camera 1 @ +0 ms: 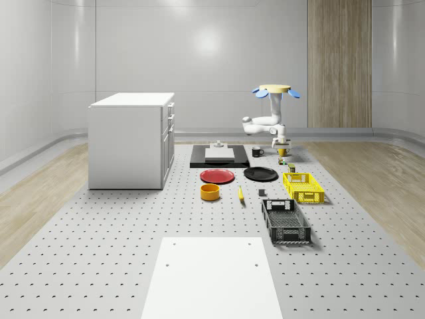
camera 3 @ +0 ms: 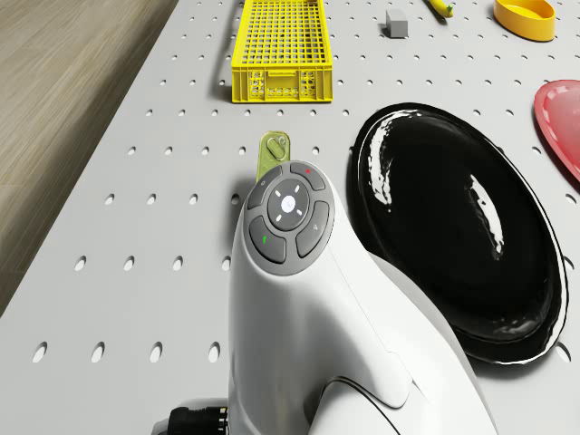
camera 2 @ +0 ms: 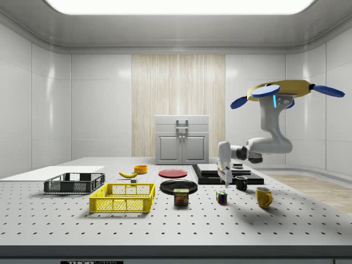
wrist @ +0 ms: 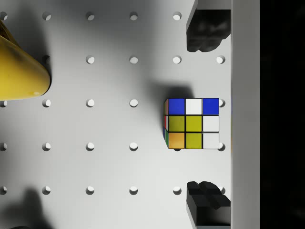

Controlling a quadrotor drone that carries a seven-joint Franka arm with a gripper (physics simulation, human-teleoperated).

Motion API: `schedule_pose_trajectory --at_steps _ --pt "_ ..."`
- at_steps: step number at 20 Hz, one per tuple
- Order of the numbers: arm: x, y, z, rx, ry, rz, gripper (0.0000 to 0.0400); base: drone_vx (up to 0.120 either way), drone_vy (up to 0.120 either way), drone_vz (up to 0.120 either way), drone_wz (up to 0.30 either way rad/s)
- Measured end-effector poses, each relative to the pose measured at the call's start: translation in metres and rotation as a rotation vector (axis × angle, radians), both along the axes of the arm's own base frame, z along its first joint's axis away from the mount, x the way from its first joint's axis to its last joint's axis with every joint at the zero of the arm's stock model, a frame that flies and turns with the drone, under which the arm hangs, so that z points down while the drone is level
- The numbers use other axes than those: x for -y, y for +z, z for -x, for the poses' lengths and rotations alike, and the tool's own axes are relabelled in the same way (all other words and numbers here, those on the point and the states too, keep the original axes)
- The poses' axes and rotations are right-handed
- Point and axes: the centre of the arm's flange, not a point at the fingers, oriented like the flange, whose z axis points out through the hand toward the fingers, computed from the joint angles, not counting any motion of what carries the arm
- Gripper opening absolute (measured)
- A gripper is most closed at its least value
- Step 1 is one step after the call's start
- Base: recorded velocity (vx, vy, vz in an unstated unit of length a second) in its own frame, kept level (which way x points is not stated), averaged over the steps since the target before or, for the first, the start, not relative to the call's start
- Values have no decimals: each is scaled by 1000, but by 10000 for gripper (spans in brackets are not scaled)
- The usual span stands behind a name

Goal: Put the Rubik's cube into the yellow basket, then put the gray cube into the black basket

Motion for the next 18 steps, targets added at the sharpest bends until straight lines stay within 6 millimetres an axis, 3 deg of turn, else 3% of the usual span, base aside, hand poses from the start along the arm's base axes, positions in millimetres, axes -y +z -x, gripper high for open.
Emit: schedule_pose_trajectory --at_steps 5,9,18 --pt "0 17 0 0 0 0 400 0 0 0 0" --pt "0 28 0 0 0 0 400 110 0 0 0" --pt "-4 51 0 0 0 0 400 0 0 0 0"
